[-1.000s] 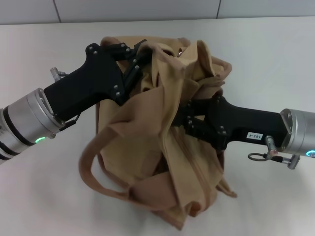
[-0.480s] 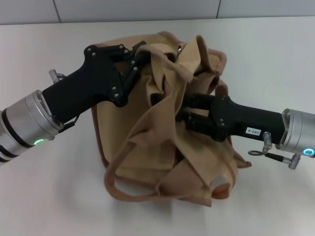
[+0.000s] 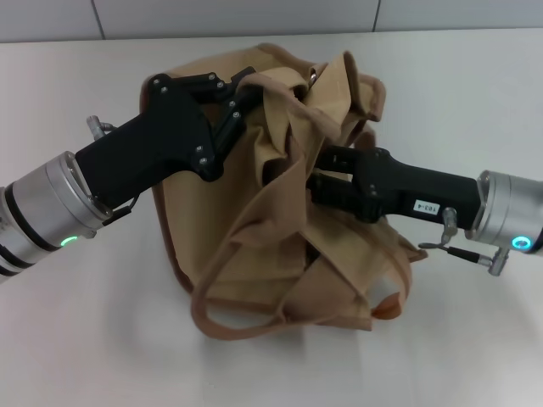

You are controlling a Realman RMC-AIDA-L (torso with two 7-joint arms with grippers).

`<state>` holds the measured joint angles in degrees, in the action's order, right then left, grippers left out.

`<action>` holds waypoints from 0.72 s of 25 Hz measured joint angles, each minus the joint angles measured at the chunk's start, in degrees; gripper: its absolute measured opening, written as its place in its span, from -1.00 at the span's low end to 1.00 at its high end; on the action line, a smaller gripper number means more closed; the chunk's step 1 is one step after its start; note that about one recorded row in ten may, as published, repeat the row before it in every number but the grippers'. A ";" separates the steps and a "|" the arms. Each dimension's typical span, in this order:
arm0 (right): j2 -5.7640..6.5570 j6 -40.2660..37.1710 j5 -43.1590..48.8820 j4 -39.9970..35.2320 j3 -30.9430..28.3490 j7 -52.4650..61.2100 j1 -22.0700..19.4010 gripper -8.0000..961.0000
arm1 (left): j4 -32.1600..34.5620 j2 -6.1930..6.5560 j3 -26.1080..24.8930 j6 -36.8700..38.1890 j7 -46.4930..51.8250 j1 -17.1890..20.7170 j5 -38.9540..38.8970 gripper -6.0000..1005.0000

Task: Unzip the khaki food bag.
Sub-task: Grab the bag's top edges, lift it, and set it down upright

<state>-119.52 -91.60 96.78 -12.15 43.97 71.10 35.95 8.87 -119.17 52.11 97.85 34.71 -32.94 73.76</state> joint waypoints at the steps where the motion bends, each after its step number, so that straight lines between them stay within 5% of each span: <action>1: 0.07 -0.23 0.10 -0.10 0.02 0.93 0.24 0.06 | 0.00 0.00 0.00 0.00 0.00 0.00 0.00 -0.81; 18: 0.69 -6.79 0.90 -6.28 5.86 10.06 0.79 0.05 | 0.14 -0.01 -0.14 -0.33 0.00 -0.11 -0.01 -0.80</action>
<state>-118.83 -98.39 97.68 -18.43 49.83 81.16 36.75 9.01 -119.18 51.97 97.52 34.71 -33.05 73.75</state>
